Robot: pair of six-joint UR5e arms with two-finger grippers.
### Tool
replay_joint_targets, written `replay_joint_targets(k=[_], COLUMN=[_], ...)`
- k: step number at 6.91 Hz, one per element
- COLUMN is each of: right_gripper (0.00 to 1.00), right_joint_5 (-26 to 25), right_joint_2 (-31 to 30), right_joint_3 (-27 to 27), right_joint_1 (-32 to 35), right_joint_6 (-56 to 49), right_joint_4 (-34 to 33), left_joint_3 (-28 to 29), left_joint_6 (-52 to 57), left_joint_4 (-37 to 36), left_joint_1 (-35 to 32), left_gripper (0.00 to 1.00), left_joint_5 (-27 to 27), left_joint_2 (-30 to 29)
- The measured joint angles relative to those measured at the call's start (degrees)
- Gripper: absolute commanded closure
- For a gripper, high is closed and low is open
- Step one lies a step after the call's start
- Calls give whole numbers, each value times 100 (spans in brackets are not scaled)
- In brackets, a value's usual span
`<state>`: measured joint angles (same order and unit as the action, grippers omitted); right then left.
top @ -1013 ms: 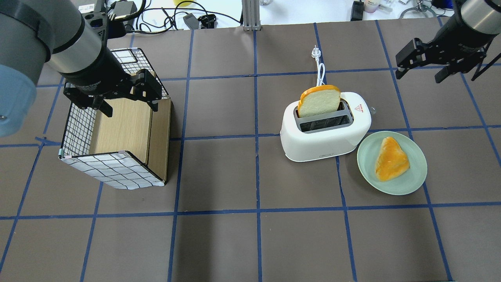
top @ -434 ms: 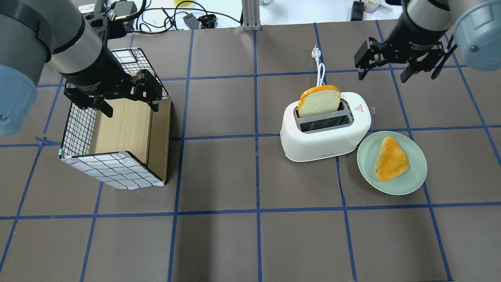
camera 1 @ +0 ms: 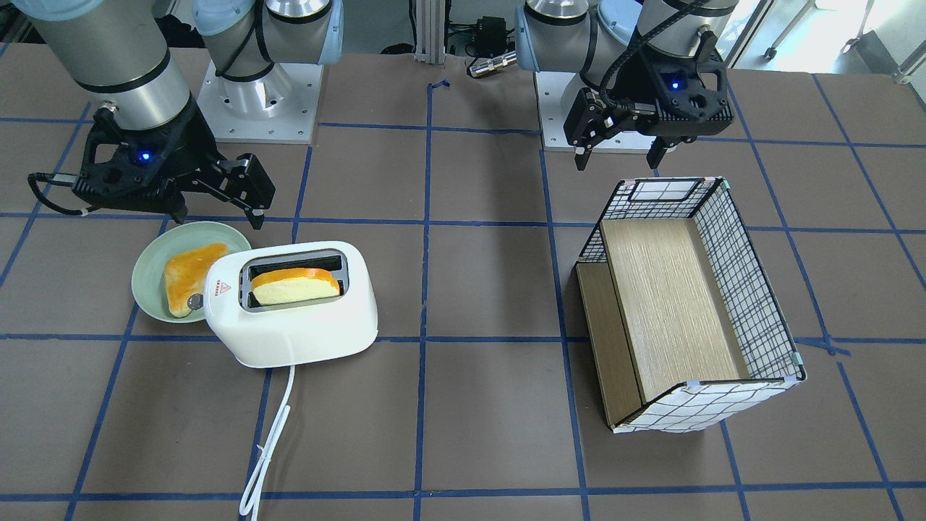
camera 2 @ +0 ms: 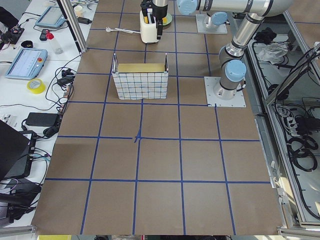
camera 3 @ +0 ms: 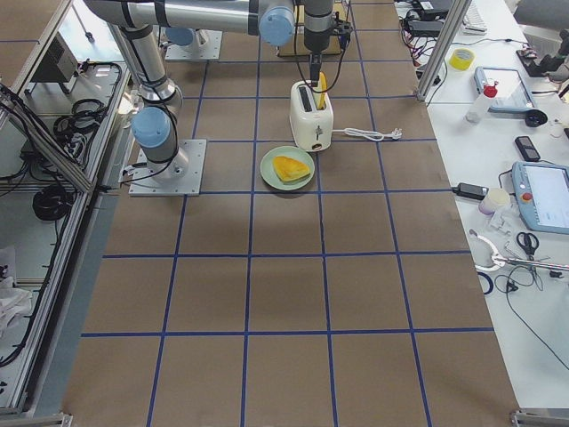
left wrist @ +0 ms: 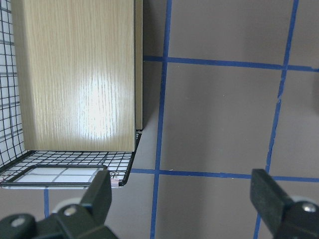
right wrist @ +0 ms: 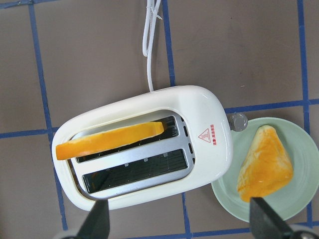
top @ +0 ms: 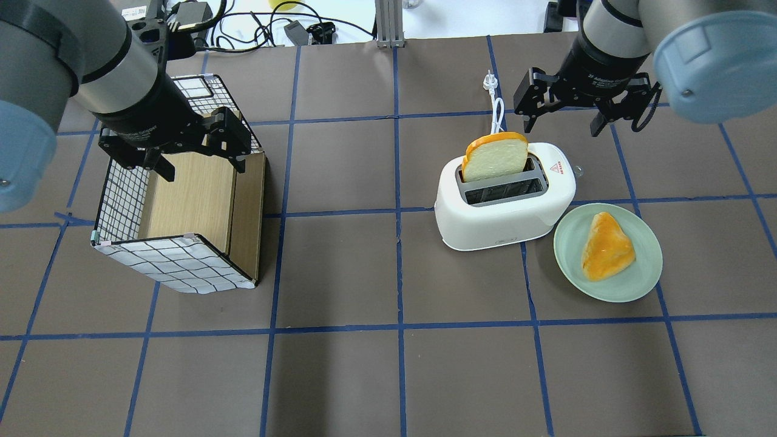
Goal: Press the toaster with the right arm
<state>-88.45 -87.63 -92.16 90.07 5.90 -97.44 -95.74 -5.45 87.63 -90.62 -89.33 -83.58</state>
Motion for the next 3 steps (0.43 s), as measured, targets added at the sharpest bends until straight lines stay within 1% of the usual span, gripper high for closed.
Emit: replay_joint_targets(k=[3], right_gripper=[0], right_joint_5=[-126], right_joint_2=[0], right_joint_3=[-9], right_joint_1=[43], right_joint_6=[13], right_joint_4=[32], left_joint_3=[-3], left_joint_6=[0], left_joint_4=[0], left_joint_1=[0], left_gripper=[0], left_joint_5=[-6], left_joint_2=[0])
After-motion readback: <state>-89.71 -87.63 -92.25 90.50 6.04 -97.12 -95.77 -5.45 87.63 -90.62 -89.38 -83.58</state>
